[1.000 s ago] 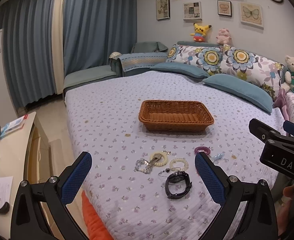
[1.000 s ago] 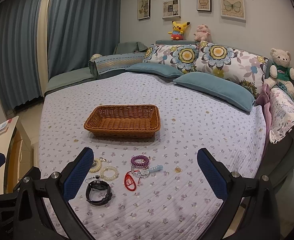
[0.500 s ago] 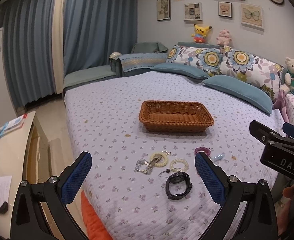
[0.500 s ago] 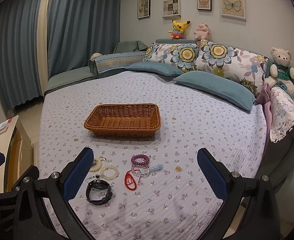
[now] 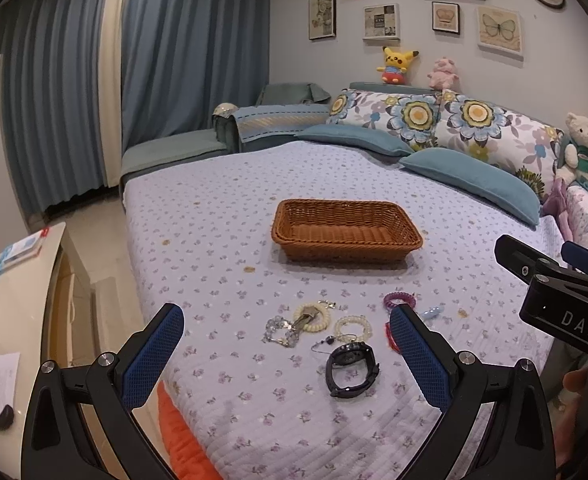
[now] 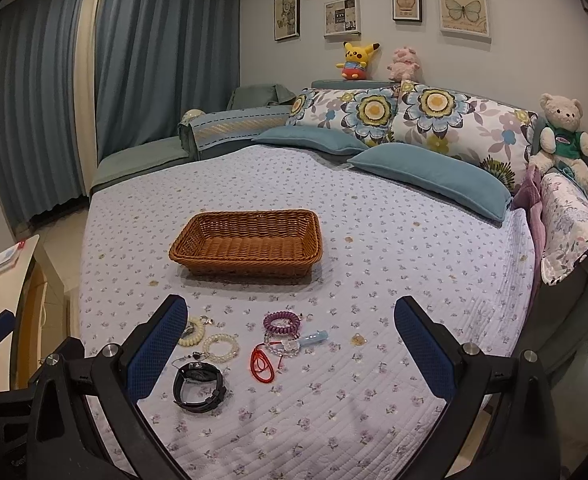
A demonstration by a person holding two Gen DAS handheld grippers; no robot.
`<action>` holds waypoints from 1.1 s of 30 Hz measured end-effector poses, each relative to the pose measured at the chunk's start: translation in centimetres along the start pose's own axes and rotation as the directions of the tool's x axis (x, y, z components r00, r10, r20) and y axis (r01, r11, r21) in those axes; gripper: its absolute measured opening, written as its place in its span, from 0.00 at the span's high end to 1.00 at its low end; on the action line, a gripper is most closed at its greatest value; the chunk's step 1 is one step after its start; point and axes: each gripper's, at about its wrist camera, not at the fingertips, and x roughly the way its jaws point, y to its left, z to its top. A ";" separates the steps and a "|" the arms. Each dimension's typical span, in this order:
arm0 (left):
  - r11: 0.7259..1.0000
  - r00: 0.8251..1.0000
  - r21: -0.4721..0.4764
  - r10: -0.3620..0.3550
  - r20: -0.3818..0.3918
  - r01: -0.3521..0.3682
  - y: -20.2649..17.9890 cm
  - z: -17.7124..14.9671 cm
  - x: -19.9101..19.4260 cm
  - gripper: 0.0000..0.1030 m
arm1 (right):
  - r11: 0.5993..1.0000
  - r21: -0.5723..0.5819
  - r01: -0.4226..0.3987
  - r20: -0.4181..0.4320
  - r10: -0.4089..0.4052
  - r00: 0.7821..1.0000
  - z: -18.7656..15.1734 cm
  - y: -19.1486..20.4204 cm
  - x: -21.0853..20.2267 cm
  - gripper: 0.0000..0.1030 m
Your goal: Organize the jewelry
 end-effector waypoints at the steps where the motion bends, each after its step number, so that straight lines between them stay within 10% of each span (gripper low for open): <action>1: 1.000 1.000 0.000 -0.004 -0.001 0.004 0.0 0.0 0.0 0.01 | 1.000 0.001 -0.001 0.000 0.001 1.000 0.0 0.0 0.0 0.00; 33: 0.998 0.998 -0.064 -0.022 -0.063 0.018 1.7 -0.5 2.1 0.01 | 1.000 0.025 -0.011 -0.039 0.012 0.999 -0.5 -0.5 1.6 0.00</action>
